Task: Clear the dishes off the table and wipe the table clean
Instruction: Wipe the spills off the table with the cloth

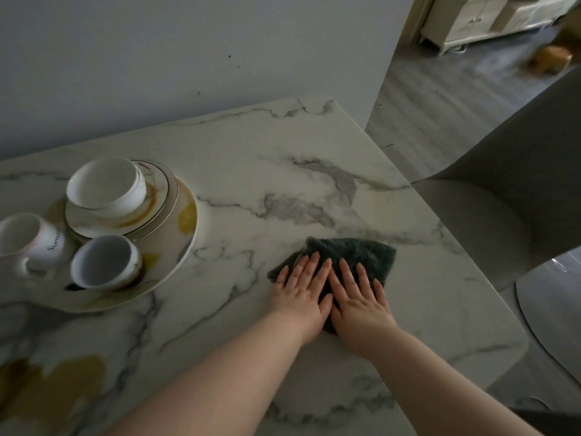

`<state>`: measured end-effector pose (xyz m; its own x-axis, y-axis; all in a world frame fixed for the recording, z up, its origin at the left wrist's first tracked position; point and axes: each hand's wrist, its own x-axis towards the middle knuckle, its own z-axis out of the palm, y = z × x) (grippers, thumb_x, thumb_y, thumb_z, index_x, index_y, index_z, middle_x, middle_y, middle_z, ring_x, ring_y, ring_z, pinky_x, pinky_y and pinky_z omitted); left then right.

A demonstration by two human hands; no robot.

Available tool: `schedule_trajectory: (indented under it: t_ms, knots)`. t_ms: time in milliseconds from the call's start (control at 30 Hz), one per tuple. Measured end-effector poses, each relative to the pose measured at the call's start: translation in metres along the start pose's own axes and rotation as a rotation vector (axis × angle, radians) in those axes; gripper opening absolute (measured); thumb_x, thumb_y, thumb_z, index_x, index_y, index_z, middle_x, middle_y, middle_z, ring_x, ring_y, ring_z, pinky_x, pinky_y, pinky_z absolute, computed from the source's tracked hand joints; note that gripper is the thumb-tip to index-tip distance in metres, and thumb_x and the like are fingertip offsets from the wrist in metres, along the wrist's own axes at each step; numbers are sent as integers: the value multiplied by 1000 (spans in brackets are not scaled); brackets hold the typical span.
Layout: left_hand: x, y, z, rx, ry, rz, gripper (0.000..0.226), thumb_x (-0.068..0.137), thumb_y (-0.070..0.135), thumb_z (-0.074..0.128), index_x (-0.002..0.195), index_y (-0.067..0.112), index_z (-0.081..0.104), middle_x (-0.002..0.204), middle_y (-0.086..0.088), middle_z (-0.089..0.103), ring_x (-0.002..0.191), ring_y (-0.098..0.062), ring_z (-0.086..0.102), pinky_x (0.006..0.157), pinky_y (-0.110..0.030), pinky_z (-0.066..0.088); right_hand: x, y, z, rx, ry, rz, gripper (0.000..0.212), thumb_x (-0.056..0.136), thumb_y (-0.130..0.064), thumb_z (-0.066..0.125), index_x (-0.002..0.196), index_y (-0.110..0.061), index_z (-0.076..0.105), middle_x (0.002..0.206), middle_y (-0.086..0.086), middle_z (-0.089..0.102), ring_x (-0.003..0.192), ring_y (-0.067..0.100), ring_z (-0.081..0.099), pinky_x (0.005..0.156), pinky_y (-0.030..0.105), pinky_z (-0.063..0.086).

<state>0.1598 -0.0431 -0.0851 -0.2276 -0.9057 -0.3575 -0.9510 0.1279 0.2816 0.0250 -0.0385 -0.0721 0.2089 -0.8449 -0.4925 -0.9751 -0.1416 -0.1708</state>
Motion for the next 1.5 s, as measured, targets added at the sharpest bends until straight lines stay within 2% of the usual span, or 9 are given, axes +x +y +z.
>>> schedule_trajectory:
  t_ms: [67, 133, 267, 333, 467, 600, 733, 1167, 1500]
  knots:
    - [-29, -9, 7, -14, 3, -2, 78, 70, 58, -16, 144, 37, -26, 147, 14, -37, 144, -7, -24, 112, -33, -18, -17, -14, 14, -22, 6, -45, 62, 93, -54, 1, 148, -37, -20, 152, -13, -33, 141, 17, -30, 118, 42, -11]
    - [-49, -20, 14, -28, -10, -26, 79, 64, 58, -20, 139, 37, -32, 141, 15, -43, 142, -7, -27, 112, -33, -18, -25, -25, 25, -44, 30, -104, 74, 77, -58, -11, 147, -39, -21, 150, -13, -33, 138, 16, -32, 117, 41, -12]
    - [-58, -37, 11, -22, 23, -98, 80, 64, 60, -20, 138, 34, -34, 142, 14, -43, 142, -7, -28, 114, -33, -16, -14, -33, 25, -66, 102, -211, 71, 84, -58, 3, 151, -39, -8, 151, -14, -26, 146, 22, -21, 114, 37, -15]
    - [-48, -41, 5, -15, 53, -148, 78, 69, 61, -16, 140, 33, -33, 145, 11, -41, 142, -8, -28, 114, -33, -16, 2, -36, 14, -92, 100, -264, 72, 83, -57, 5, 152, -38, -4, 153, -14, -24, 146, 22, -20, 115, 37, -15]
    - [-9, -55, -12, 10, 64, -247, 68, 98, 53, 15, 147, 30, -25, 152, 8, -35, 143, -9, -27, 118, -35, -14, 50, -38, -15, -116, 99, -357, 75, 79, -57, 3, 152, -39, -1, 160, -12, -17, 147, 20, -18, 118, 41, -9]
    - [38, -64, -32, -11, 59, -321, 67, 99, 51, 17, 149, 30, -23, 155, 8, -32, 144, -9, -25, 119, -35, -10, 104, -35, -40, -136, 117, -410, 65, 93, -53, 22, 153, -38, 0, 161, -12, -12, 148, 20, -14, 120, 43, -6]
    - [90, -67, -56, -12, 55, -368, 66, 99, 50, 17, 149, 31, -21, 156, 7, -29, 145, -10, -22, 119, -35, -9, 155, -26, -66, -144, 141, -427, 63, 97, -50, 26, 153, -38, 0, 161, -12, -10, 149, 18, -12, 120, 43, -5]
    - [238, 14, -88, 42, 28, -176, 64, 99, 47, 18, 151, 31, -15, 158, 8, -24, 146, -11, -18, 119, -36, -8, 219, 91, -133, -149, 118, -175, 63, 97, -54, 19, 152, -39, -9, 160, -12, -17, 148, 16, -15, 120, 40, -3]
    - [167, 71, -40, 76, 1, 31, 65, 98, 54, 12, 149, 31, -22, 156, 8, -31, 144, -11, -25, 118, -37, -12, 109, 129, -84, -66, 64, -32, 64, 100, -52, 20, 151, -35, -16, 158, -10, -26, 145, 17, -25, 119, 40, -9]
